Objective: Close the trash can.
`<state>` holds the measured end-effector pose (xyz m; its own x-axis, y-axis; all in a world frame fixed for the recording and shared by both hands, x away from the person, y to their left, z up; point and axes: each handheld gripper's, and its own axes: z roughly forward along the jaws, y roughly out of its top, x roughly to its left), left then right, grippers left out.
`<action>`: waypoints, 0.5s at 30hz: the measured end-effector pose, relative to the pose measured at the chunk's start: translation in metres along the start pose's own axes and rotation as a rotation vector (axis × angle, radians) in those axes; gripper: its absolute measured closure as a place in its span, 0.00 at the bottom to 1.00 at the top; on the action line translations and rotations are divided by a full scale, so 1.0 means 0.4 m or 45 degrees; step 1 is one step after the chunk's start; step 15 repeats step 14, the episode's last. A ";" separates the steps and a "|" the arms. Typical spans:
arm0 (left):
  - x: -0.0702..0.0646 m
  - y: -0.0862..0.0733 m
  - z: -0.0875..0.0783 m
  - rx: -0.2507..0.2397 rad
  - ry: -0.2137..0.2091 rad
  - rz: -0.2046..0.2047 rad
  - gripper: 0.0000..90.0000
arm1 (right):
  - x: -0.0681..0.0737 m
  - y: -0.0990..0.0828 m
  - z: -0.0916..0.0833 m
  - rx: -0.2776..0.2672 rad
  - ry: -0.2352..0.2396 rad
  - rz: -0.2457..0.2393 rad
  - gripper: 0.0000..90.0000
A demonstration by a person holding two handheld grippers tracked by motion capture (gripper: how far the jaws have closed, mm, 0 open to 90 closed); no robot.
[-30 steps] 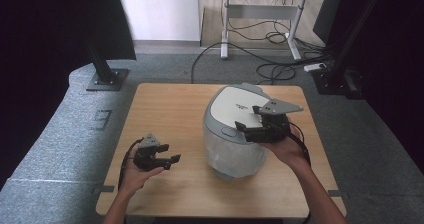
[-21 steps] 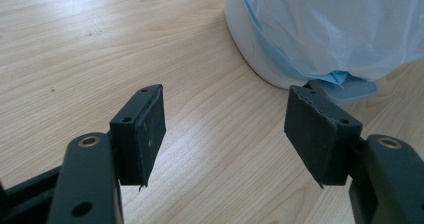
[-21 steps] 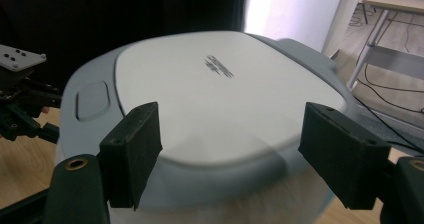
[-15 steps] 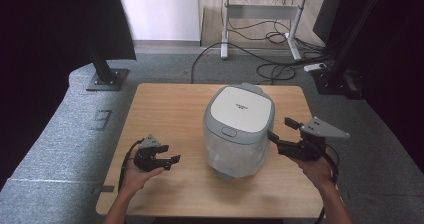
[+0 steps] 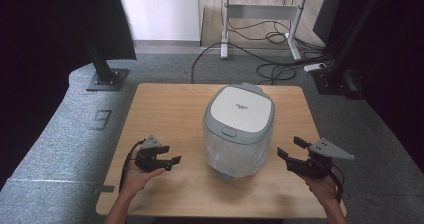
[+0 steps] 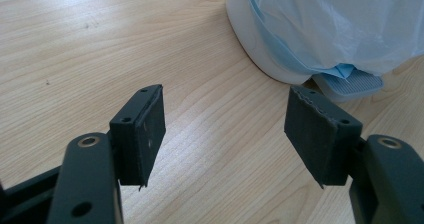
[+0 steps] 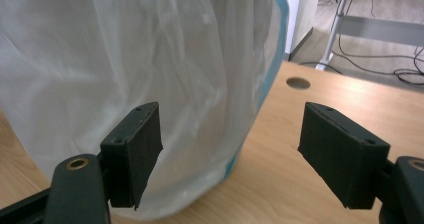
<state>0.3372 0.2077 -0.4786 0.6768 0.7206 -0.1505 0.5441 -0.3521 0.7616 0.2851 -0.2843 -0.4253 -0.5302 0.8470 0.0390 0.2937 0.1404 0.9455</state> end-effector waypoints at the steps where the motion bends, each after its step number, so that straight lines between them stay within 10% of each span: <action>1: 0.000 0.000 0.001 0.001 0.001 0.000 0.36 | -0.001 -0.010 0.004 0.008 -0.002 0.000 0.27; 15: 0.005 -0.004 0.002 0.003 0.006 -0.010 0.36 | -0.012 -0.057 0.019 0.029 -0.016 0.029 0.27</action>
